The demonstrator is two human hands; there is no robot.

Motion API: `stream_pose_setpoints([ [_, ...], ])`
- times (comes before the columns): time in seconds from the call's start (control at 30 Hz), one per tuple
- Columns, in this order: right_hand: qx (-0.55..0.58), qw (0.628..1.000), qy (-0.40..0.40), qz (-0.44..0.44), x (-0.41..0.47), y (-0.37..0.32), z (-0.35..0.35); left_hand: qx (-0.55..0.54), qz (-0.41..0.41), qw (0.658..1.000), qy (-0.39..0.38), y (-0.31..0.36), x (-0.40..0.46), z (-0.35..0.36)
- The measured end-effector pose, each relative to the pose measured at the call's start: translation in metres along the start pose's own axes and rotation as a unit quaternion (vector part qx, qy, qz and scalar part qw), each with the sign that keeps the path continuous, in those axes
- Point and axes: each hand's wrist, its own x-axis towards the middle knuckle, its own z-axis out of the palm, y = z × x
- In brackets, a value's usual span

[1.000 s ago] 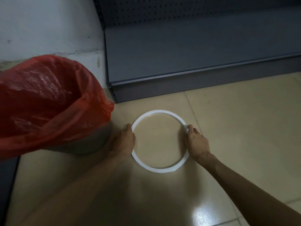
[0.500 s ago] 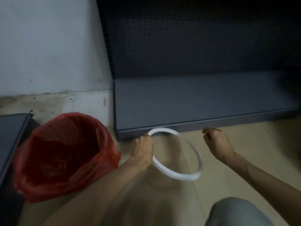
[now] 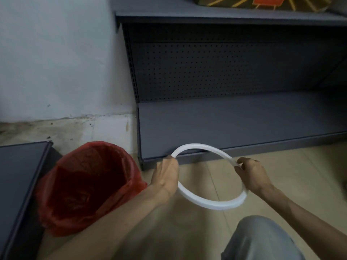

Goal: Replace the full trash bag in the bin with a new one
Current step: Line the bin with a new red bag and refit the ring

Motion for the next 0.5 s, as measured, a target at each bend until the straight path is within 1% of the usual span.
stream_pose_setpoints([
  [0.07, 0.03, 0.999, 0.017, -0.024, -0.001, -0.02, -0.012, -0.012, -0.003, 1.0, 0.026, -0.01, -0.001, -0.026],
  [0.13, 0.058, 0.996, 0.032, -0.064, -0.001, -0.048, -0.021, 0.026, -0.002, 0.998, 0.054, -0.029, -0.004, -0.054],
  [0.2, 0.072, 0.99, 0.049, -0.113, 0.001, -0.084, -0.02, 0.067, 0.009, 0.995, 0.076, -0.061, -0.01, -0.079],
  [0.27, 0.082, 0.982, 0.057, -0.161, 0.002, -0.125, -0.013, 0.061, 0.018, 0.994, 0.09, -0.099, -0.019, -0.099],
  [0.37, 0.098, 0.973, 0.031, -0.205, -0.005, -0.189, 0.003, 0.023, -0.01, 0.991, 0.131, -0.155, -0.035, -0.125],
  [0.5, 0.09, 0.959, -0.002, -0.268, -0.018, -0.258, 0.032, 0.047, -0.057, 0.986, 0.151, -0.218, -0.061, -0.144],
])
